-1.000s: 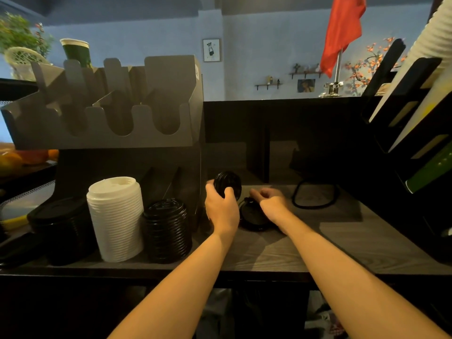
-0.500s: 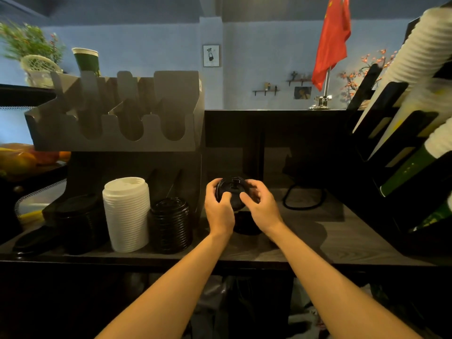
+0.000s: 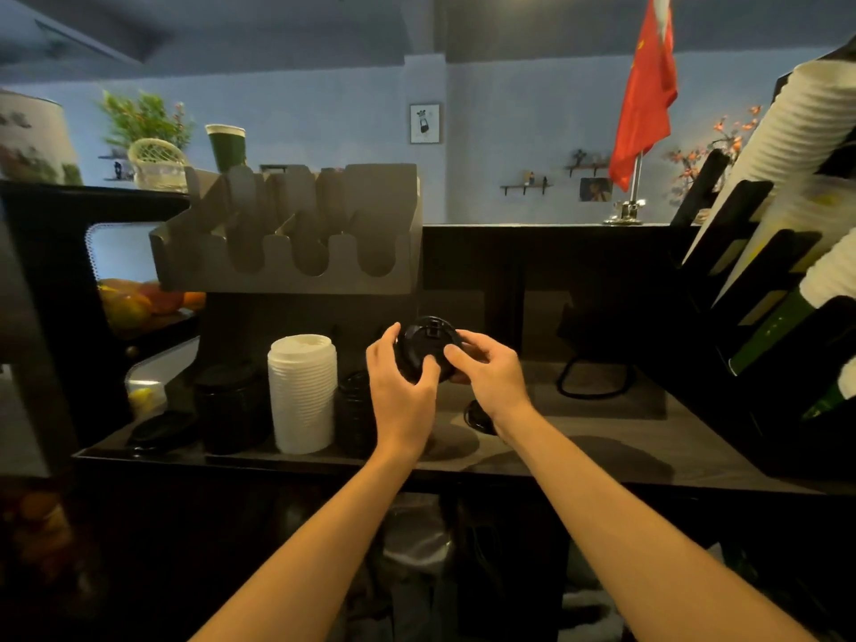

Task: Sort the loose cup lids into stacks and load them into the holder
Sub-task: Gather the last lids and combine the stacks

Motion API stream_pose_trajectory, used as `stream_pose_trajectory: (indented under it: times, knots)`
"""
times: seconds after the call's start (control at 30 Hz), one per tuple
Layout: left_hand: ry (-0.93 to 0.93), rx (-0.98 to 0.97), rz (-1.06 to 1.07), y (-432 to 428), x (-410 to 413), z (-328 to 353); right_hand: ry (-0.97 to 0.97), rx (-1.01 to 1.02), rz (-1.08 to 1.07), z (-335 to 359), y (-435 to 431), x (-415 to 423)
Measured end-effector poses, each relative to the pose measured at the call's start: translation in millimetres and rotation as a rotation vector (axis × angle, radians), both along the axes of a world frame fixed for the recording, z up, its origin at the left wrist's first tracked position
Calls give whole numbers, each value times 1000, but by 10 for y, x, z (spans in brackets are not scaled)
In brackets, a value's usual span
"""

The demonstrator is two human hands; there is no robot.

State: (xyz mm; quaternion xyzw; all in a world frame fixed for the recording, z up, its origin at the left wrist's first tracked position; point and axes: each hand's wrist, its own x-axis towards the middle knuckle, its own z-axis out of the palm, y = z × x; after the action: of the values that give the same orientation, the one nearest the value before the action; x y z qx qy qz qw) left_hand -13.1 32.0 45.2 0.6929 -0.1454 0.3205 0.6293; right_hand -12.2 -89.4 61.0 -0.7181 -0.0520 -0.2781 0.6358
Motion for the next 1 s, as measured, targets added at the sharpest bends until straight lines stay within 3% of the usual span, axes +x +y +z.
stream_pose_trajectory:
  times: [0.23, 0.5, 0.73, 1.0]
  knots:
    - [-44, 149, 206, 551, 7, -62, 105, -112, 11, 37, 509, 49]
    - [-141, 578, 276, 902, 83, -235, 280, -148, -33, 84, 697, 215]
    - [-169, 636, 263, 958, 162, -360, 364, -291, -83, -59, 728, 397]
    - [-216, 616, 328, 938, 163, -413, 353, -129, -18, -130, 765, 399]
